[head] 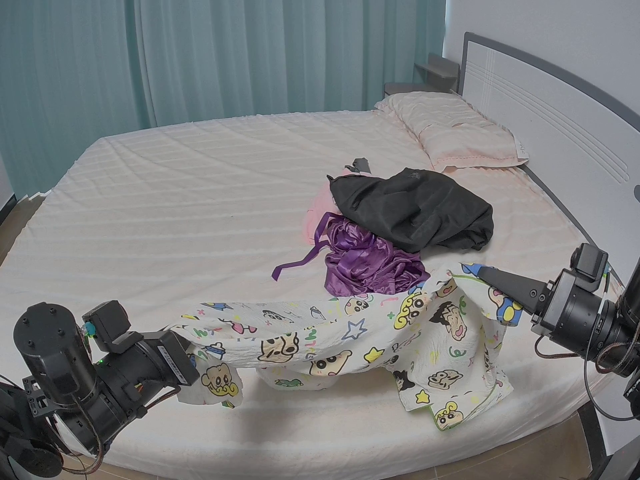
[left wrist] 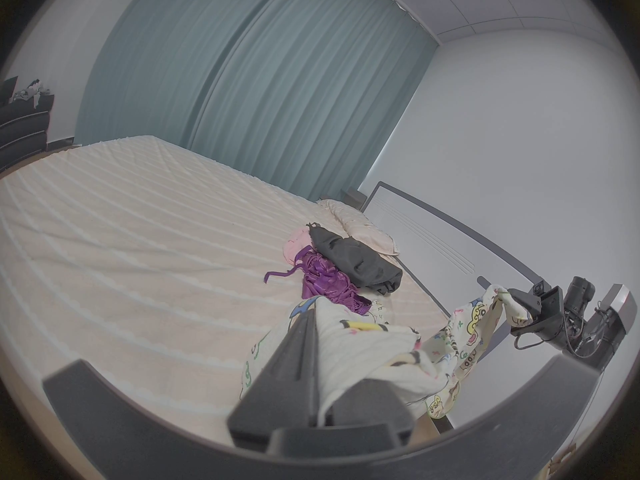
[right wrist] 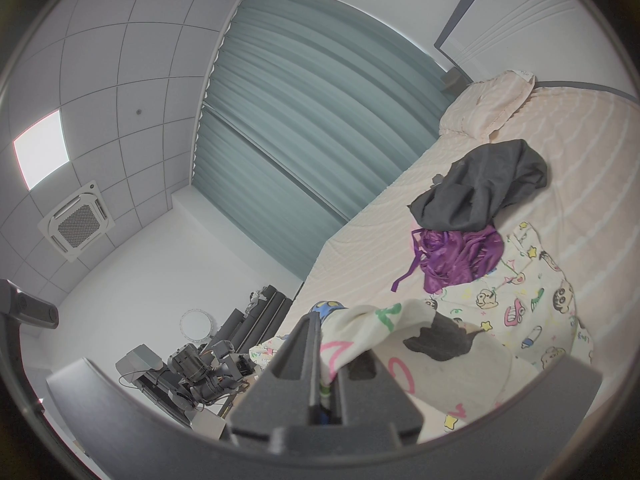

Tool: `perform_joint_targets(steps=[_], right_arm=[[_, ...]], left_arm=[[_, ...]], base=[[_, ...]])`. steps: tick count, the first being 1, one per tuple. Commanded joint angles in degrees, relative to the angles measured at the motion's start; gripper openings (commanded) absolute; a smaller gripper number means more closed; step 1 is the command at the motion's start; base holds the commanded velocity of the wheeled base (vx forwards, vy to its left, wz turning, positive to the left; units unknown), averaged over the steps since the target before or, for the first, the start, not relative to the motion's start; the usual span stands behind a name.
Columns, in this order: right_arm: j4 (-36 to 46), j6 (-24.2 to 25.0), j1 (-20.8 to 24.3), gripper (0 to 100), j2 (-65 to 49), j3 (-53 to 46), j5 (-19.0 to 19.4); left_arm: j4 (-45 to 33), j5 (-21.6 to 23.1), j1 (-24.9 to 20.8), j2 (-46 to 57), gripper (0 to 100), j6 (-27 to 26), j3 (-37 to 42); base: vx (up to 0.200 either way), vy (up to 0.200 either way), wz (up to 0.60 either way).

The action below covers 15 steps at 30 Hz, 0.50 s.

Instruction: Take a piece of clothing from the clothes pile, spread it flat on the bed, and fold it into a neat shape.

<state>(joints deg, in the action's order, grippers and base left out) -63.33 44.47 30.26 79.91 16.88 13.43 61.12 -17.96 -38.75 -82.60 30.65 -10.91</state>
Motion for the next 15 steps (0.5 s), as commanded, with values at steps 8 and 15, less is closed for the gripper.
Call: perform_joint_targets(steps=[8, 15], right_arm=[[-1.36, 0.0, -0.02, 0, 0.16, -0.18, -0.07], [-1.36, 0.0, 0.07, 0, 0.16, -0.18, -0.07]], left_arm=[[0.05, -0.06, -0.36, 0.07, 0, 0.03, 0.01], [0.05, -0.06, -0.45, 0.34, 0, -0.06, 0.01]], base=[[0.0, 0.2, 0.0], [0.0, 0.2, 0.0]])
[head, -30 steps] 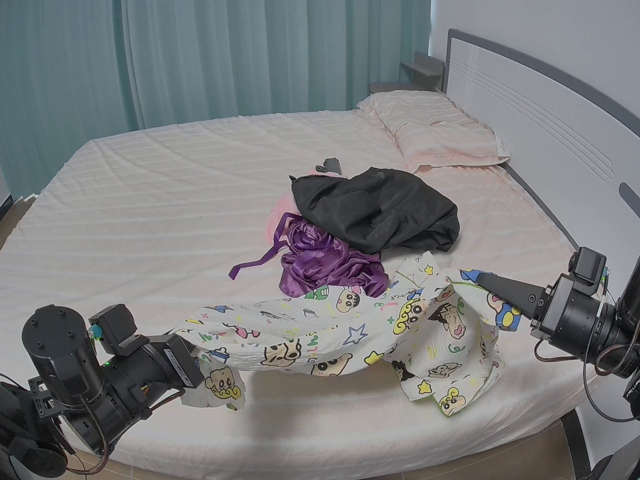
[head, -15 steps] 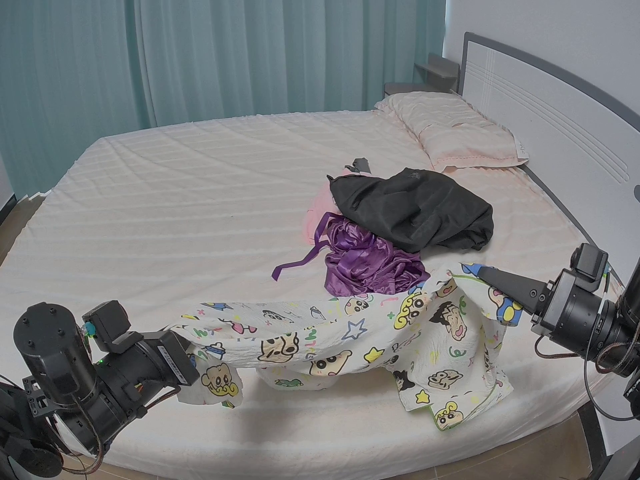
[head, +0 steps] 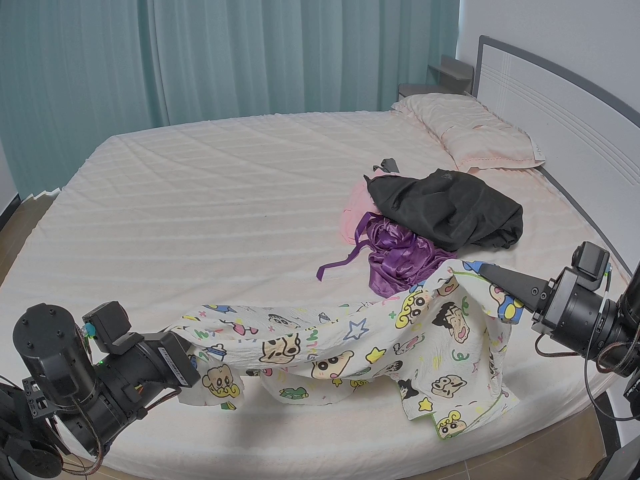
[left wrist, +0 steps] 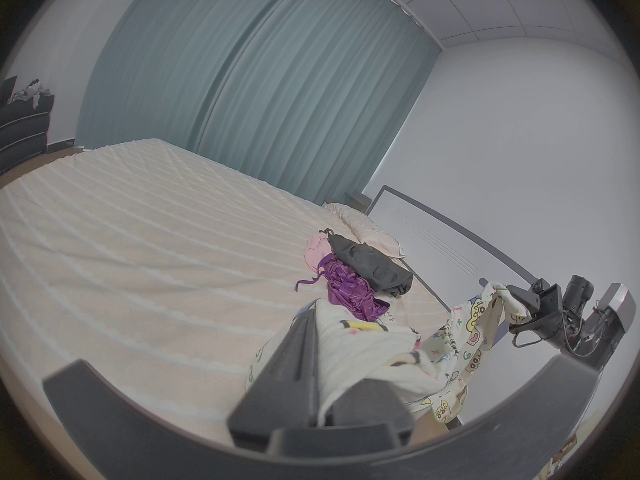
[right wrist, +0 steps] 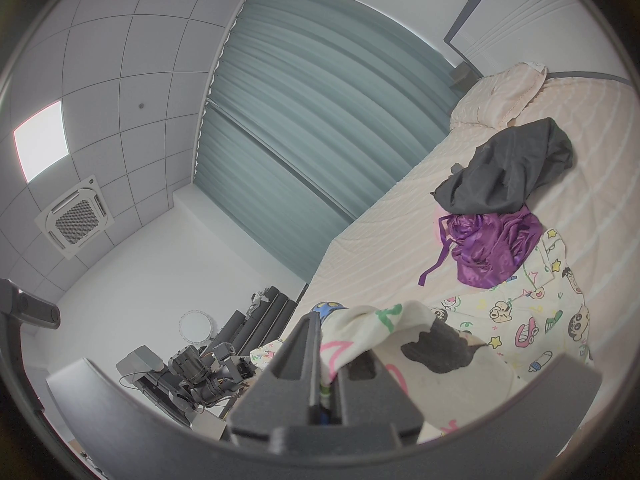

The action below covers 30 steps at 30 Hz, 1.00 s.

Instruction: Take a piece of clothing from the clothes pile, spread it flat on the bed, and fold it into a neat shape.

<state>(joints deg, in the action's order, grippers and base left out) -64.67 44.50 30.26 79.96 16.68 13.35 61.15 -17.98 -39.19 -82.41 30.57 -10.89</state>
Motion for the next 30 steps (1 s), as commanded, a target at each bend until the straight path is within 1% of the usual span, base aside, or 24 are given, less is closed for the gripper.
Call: perform_joint_targets(steps=[1, 30], right_arm=[[-0.02, -0.02, -0.02, 0, 0.11, 0.02, 0.01], [-0.02, 0.06, 0.15, 0, 0.55, -0.15, 0.1]], left_arm=[[0.02, -0.04, -0.01, 0.14, 0, 0.01, -0.01], [0.02, -0.04, -0.09, 0.23, 0, 0.01, -0.01]], base=[[0.0, 0.2, 0.0], [0.0, 0.2, 0.0]])
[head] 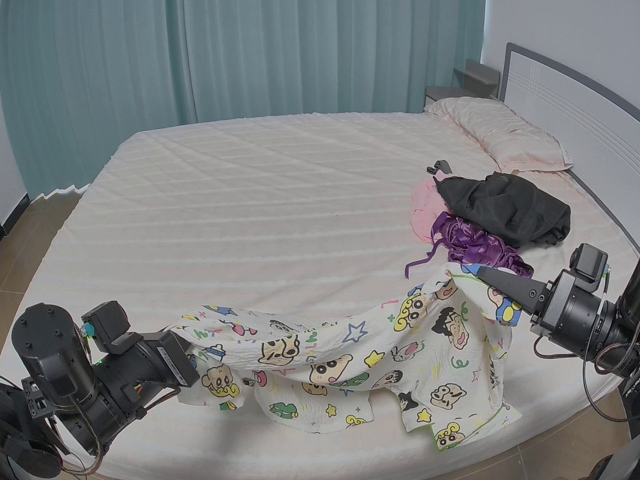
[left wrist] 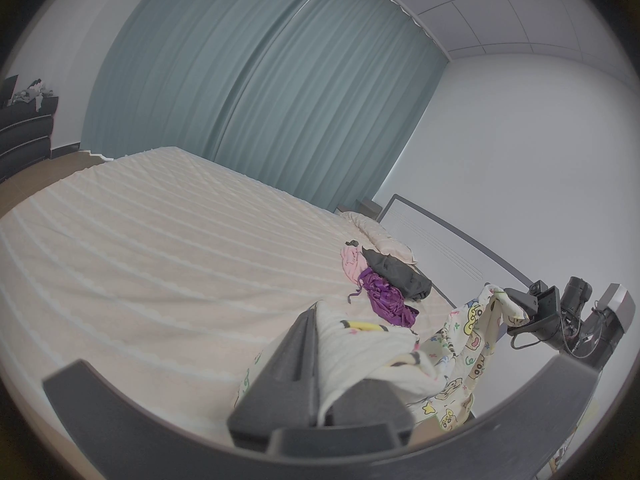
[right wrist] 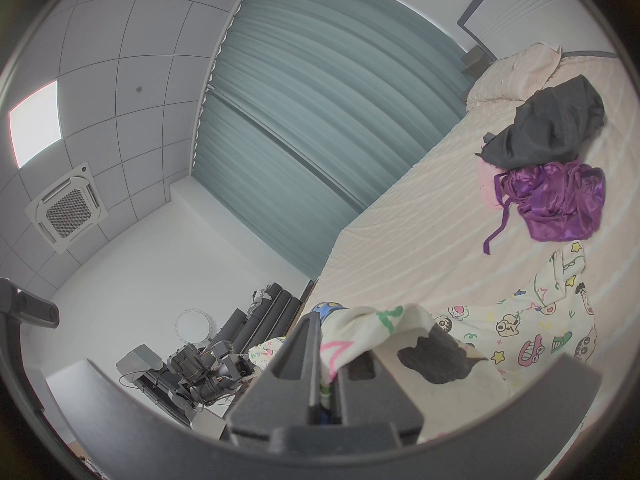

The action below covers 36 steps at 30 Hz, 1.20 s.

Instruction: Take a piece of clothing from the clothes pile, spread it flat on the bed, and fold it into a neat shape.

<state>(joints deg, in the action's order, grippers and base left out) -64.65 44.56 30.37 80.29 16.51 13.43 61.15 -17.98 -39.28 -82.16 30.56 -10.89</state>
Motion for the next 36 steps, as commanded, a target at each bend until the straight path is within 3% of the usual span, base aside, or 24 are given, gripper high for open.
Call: perform_joint_targets(steps=[1, 8, 14, 23, 28, 36], right_arm=[[-0.04, 0.0, 0.04, 0, 0.22, 0.11, 0.01], [0.05, 0.0, 0.04, 0, 0.04, -0.07, 0.01], [0.05, 0.0, -1.1, 0, -0.13, -0.33, -0.07], [0.05, -0.17, -1.1, 0, -1.36, -2.09, -0.07], [0.22, -0.08, -0.84, 0, -5.93, -3.85, 1.42], [0.75, -0.52, -0.75, 0, -16.3, -5.17, 7.04]], left_arm=[[0.02, -0.04, -0.01, -0.01, 0, 0.02, -0.01], [0.2, 0.05, -0.01, -0.01, 0, 0.02, -0.01], [0.38, 0.14, -0.01, 0.34, 0, 0.02, -0.01], [0.2, 0.05, -1.24, 1.31, 0, 0.11, 0.6], [-0.06, 0.05, -3.79, 3.68, 0, 0.29, 0.6], [-0.06, -0.04, -7.74, 8.86, 0, 0.02, 0.52]], base=[[0.0, 0.2, 0.0], [0.0, 0.2, 0.0], [0.0, 0.0, 0.0], [-0.2, 0.0, 0.0], [-0.2, 0.0, 0.0], [-0.2, 0.0, 0.0]])
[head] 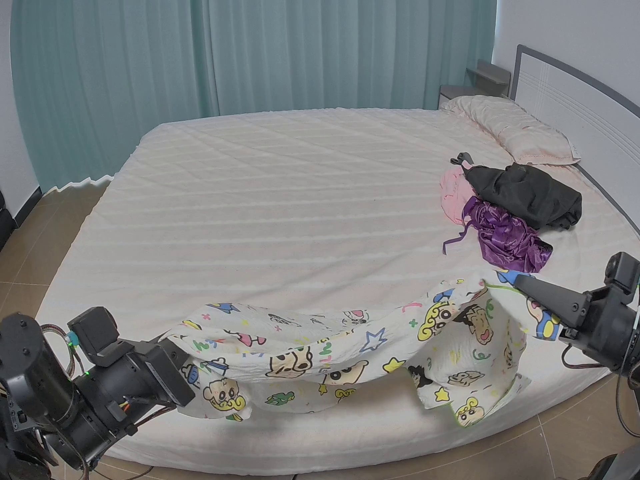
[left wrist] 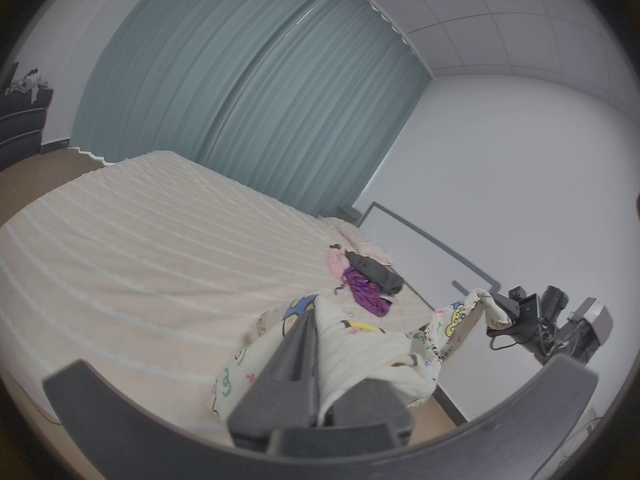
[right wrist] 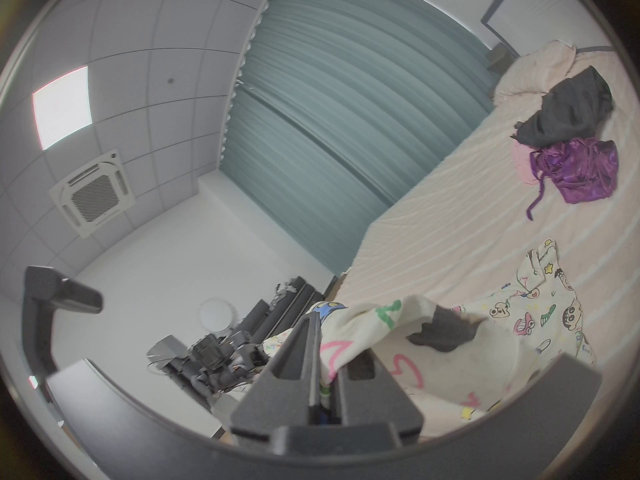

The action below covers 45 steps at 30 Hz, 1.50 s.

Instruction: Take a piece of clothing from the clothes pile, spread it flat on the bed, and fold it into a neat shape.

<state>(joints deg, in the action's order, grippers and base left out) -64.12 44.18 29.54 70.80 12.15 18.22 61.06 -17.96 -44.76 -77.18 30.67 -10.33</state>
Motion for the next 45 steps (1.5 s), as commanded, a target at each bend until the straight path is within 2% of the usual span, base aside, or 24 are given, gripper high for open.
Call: perform_joint_targets(steps=[1, 2, 3, 6, 7, 9, 11, 13, 17, 22, 26, 30, 35, 45], right_arm=[[0.31, -0.15, -0.01, 0, -9.89, -0.9, 4.8], [0.31, -0.15, -0.01, 0, -9.89, -0.9, 4.8], [0.31, -0.06, -0.09, 0, -13.06, -0.82, 7.35], [0.4, 0.03, -0.09, 0, -16.66, -0.29, 10.69], [0.4, 0.03, -0.09, 0, -16.66, -0.29, 10.69], [0.4, 0.21, -0.27, 0, -19.3, 0.15, 13.86], [0.49, 0.38, -0.27, 0, -19.65, 1.21, 14.65], [0.58, 0.47, -0.36, 0, -19.3, 1.82, 14.56], [1.72, 1.44, -4.23, 0, -16.05, 6.04, 14.82], [1.9, 6.18, -9.85, 0, -10.42, 12.81, 15.88], [1.28, 6.01, -11.87, 0, -5.32, 13.33, 16.23], [1.02, 5.92, -14.95, 0, 2.85, 17.11, 16.05], [0.58, 4.86, -15.65, 0, 9.0, 19.84, 15.79], [-0.3, 3.19, -16.79, 0, 16.65, 25.2, 14.38]], left_arm=[[0.02, -0.06, -3.22, 5.9, 0, -0.26, -0.13], [0.02, -0.06, -3.22, 5.9, 0, -0.26, -0.13], [0.02, -0.41, -3.66, 7.92, 0, -0.88, -0.13], [0.02, -0.5, -3.75, 10.82, 0, -3.51, -0.13], [0.02, -0.5, -3.75, 10.82, 0, -3.51, -0.13], [0.02, -1.47, -3.66, 12.93, 0, -6.33, -0.84], [0.02, -2.87, -3.66, 13.28, 0, -7.47, -1.54], [0.02, -3.49, -3.66, 13.28, 0, -7.91, -1.8], [-0.07, -3.93, -3.31, 12.93, 0, -8.7, -3.21], [-0.95, -4.1, -2.26, 10.65, 0, -8.7, -4.35], [-1.03, -3.84, -0.5, 7.04, 0, -8.17, -4.18], [-0.95, -3.75, 4.25, -0.87, 0, -7.82, -6.9], [-0.95, -4.02, 6.71, -6.67, 0, -5.01, -11.21], [-0.95, -3.84, 9.78, -15.46, 0, -3.78, -16.74]], base=[[-0.2, 0.0, 0.0], [-0.2, 0.0, 0.0], [0.0, 0.0, 0.0], [0.0, 0.0, 0.0], [0.0, 0.0, 0.0], [0.0, 0.0, 0.0], [0.0, 0.0, 0.0], [0.0, 0.0, 0.0], [0.0, 0.0, 0.0], [0.0, 0.0, 0.0], [0.0, 0.0, 0.0], [0.0, 0.0, 0.0], [0.0, 0.0, 0.0], [0.2, 0.0, 0.0]])
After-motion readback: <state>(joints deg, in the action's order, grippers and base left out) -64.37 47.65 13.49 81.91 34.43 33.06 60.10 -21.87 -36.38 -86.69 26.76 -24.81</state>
